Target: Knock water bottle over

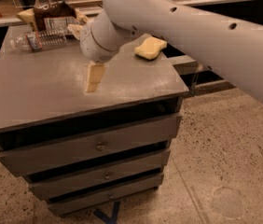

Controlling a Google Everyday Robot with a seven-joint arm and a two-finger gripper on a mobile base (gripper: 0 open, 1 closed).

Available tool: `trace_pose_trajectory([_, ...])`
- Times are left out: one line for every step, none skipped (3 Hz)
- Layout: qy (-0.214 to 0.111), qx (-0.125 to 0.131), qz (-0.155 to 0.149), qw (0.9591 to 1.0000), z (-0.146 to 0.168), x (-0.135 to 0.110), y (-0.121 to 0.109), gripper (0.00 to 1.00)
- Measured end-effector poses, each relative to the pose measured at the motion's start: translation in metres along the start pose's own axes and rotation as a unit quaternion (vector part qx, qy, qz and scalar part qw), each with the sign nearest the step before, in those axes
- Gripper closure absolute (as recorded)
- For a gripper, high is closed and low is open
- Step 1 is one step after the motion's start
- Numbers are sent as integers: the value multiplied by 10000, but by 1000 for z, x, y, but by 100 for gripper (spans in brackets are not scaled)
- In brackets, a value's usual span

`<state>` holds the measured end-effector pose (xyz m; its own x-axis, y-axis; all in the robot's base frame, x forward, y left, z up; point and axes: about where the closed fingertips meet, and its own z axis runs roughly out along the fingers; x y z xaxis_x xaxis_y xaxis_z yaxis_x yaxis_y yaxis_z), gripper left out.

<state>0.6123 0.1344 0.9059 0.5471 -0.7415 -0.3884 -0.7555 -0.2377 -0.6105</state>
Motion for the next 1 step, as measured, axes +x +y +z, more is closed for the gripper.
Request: trace_pose_trajectory([0,0,0,10000,0,0,0,0])
